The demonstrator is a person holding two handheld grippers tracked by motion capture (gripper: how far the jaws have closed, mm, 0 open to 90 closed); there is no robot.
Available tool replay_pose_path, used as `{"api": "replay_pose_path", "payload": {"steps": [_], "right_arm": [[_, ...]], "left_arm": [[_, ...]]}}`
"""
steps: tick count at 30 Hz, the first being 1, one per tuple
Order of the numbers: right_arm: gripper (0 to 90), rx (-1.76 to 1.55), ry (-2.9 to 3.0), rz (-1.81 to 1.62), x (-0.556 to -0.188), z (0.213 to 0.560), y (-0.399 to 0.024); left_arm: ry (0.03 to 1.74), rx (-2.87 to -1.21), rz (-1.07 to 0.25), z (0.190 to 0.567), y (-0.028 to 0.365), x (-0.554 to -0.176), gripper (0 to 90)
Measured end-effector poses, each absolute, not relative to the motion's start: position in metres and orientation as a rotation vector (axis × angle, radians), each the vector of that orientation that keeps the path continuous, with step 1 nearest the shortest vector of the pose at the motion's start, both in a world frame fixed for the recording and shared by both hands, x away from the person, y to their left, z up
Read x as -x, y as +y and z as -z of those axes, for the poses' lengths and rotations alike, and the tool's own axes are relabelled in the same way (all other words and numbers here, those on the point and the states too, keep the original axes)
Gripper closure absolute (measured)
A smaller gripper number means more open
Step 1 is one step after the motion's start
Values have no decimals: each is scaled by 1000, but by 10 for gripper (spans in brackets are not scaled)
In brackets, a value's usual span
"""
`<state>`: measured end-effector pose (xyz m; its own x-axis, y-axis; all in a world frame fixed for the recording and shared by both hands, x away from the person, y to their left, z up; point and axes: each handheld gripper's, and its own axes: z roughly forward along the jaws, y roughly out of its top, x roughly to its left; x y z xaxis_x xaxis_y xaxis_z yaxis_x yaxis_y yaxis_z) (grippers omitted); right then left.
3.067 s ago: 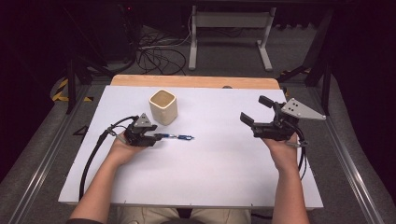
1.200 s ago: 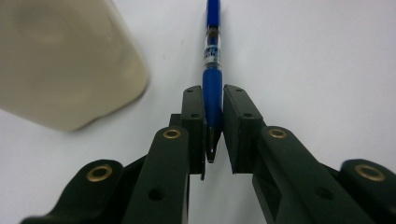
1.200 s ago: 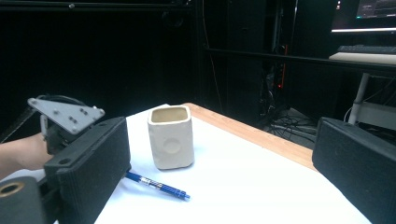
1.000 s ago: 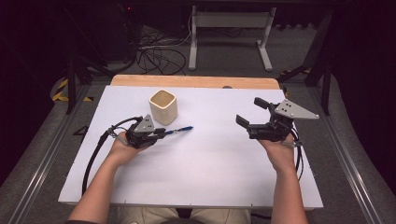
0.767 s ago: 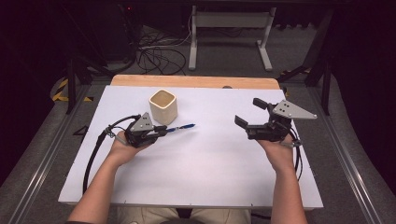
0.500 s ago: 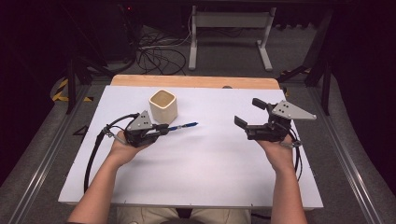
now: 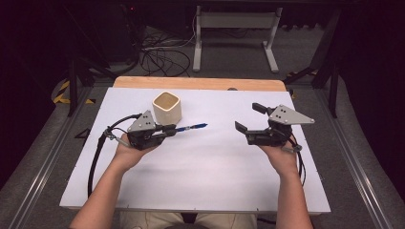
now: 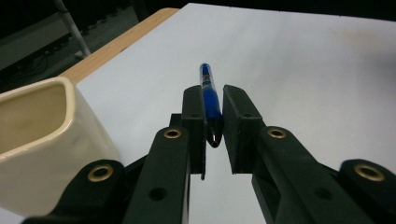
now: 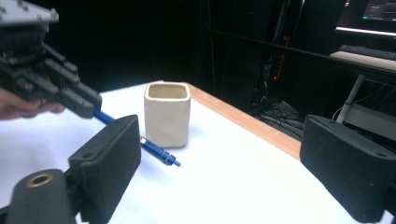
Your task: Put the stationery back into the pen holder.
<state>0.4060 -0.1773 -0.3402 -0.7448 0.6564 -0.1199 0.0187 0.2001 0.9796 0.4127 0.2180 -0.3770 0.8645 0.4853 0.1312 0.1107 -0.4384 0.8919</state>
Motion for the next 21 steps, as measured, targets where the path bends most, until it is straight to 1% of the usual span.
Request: {"api": "replay_pose_path", "payload": {"steps": [14, 21], "right_arm": [[188, -515, 2023, -1506, -404, 346, -156], [242, -461, 2010, -1507, -400, 346, -150]], "left_arm": [[439, -1930, -412, 361, 211, -401, 803], [443, -1883, -439, 356, 209, -396, 803]]}}
